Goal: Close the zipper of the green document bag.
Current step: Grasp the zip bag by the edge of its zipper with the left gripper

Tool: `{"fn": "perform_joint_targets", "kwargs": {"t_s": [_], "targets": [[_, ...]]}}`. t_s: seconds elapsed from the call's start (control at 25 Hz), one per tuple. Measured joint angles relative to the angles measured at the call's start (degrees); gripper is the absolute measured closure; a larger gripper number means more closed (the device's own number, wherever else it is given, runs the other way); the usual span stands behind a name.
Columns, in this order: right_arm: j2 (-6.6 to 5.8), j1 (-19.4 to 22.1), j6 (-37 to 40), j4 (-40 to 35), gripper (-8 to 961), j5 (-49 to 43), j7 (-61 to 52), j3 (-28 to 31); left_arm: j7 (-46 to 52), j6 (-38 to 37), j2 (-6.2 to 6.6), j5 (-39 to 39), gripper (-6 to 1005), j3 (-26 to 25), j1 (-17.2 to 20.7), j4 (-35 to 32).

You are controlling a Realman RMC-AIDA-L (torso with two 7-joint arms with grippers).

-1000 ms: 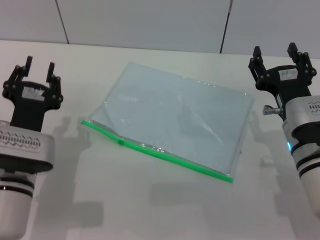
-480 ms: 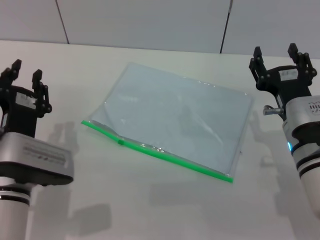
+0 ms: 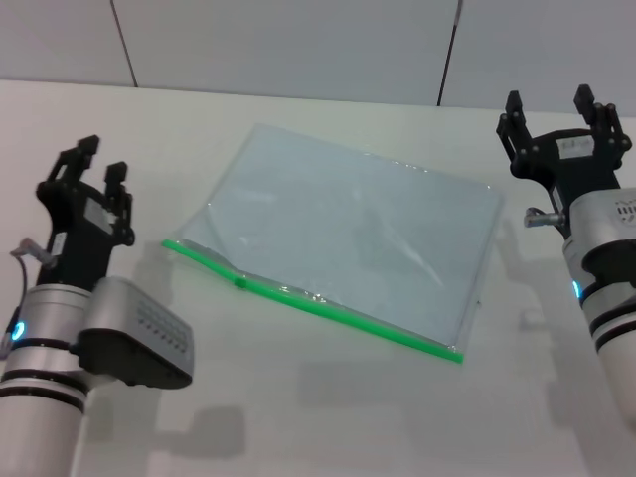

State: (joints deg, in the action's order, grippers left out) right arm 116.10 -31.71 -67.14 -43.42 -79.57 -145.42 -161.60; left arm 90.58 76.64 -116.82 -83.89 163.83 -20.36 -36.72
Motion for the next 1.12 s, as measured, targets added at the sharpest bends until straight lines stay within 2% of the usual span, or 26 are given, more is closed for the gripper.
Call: {"fn": "perform_joint_targets", "kwargs": {"t_s": [0.36, 0.56, 1.12], "targets": [[0.0, 0.2, 0.0, 0.0, 195, 0.0, -0.1, 0.1, -1.7, -0.3, -0.06, -1.6, 555, 0.0, 0.1, -0.5], [0.0, 0.2, 0.0, 0.2, 195, 0.1, -0.2, 0.2, -3.5, -2.2, -0.07, -1.3, 457, 0.0, 0.6, -0.8], [0.0, 0.3, -0.1, 0.4, 195, 0.1, -0.4, 0.2, -4.8, -4.0, -0.07, 5.4, 465, 0.0, 1.5, -1.0]]}}
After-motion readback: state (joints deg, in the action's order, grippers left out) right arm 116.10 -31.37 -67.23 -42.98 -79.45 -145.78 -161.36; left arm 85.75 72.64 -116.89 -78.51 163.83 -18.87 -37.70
